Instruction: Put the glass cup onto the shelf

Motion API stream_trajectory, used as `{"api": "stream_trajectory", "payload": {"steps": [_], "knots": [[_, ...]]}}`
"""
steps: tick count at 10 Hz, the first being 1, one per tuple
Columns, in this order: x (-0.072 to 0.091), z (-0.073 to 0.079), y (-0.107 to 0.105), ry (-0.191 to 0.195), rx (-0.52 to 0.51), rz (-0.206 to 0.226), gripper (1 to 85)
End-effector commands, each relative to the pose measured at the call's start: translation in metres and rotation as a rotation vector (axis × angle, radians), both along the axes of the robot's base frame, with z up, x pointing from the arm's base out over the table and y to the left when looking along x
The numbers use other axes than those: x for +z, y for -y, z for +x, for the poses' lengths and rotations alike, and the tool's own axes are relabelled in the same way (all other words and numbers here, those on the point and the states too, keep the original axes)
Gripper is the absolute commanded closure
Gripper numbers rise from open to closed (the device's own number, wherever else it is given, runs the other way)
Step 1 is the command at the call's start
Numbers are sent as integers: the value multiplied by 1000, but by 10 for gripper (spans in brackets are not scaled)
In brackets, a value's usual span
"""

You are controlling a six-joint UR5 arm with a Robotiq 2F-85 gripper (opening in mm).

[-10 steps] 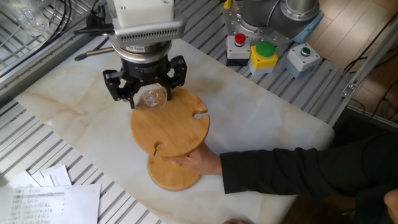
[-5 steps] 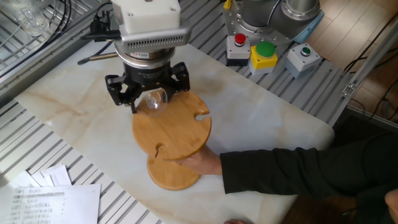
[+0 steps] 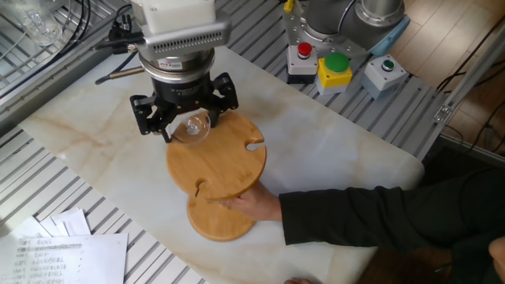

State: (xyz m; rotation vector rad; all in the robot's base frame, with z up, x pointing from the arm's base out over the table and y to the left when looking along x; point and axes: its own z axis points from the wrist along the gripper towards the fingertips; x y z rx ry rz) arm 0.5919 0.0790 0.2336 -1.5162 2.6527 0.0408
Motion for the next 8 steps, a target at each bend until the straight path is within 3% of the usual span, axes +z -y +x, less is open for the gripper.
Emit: {"api": "stream_trajectory", "payload": {"steps": [1,6,8], "knots": [[3,-2,-6,-11,-8,48,133],[6,-10,-16,-48,-44,82,30],[7,-20,-19,-89,-57,81,7]]}}
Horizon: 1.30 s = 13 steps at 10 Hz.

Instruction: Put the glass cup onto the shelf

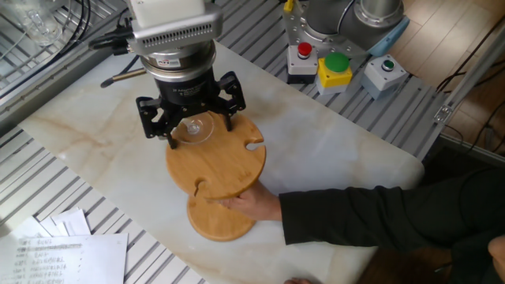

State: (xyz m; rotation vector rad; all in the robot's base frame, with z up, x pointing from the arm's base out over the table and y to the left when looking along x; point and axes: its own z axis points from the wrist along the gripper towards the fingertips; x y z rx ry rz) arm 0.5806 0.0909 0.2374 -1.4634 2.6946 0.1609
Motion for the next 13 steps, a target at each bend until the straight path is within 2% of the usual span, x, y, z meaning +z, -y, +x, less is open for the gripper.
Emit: {"api": "stream_trajectory", "payload": {"steps": [1,5,8,10,11,12,13], "knots": [[5,-8,-9,-37,-21,20,7],[22,6,-16,-23,-25,-14,7],[21,12,-22,-8,-31,-5,7],[25,12,-12,-2,-22,-34,30],[33,2,1,-32,-34,-68,173],[51,-23,28,-99,-94,-173,437],[71,-27,38,-72,-202,-234,843]]}}
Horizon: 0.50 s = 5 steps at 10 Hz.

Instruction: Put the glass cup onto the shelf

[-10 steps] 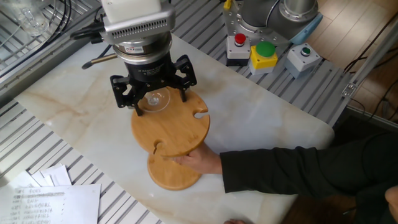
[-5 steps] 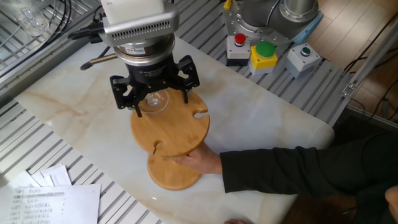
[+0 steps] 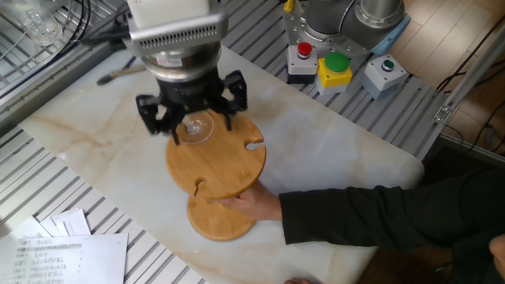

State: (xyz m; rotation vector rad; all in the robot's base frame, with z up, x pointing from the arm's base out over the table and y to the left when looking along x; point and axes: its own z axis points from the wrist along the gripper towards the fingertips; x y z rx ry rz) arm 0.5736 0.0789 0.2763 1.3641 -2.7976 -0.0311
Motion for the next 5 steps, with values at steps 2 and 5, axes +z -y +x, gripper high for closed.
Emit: {"api": "stream_trajectory", "payload": {"steps": [2,5], "knots": [[66,-52,27,11,-254,-93,843],[69,-62,42,93,-317,-2,843]]}}
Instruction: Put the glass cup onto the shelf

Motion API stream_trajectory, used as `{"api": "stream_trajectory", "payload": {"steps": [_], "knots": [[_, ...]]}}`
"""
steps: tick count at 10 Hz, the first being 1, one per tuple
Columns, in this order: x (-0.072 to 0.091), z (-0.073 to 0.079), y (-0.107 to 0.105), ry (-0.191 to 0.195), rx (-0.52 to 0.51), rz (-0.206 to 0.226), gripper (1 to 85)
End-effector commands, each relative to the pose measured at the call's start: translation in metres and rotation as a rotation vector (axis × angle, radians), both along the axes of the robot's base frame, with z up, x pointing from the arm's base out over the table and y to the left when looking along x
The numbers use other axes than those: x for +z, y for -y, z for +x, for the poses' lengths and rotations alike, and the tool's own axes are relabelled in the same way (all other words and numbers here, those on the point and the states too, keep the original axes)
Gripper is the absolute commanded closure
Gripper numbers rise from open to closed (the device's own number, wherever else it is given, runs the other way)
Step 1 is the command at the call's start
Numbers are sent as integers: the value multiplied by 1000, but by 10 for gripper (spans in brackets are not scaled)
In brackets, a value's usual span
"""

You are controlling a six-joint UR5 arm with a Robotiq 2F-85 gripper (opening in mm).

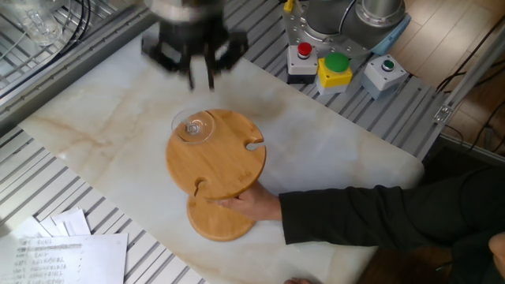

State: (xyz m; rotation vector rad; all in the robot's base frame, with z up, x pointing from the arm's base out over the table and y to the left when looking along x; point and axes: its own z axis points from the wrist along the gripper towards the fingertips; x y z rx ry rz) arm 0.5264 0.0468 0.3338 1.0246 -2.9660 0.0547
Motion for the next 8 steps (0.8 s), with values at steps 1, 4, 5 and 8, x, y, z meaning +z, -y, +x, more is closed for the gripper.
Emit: {"api": "stream_trajectory", "payload": {"steps": [1,4,5,8], "knots": [[8,-13,20,68,-74,18,843],[7,-13,35,71,-107,-19,843],[4,-8,29,78,-117,7,843],[0,8,25,100,-127,24,843]]}}
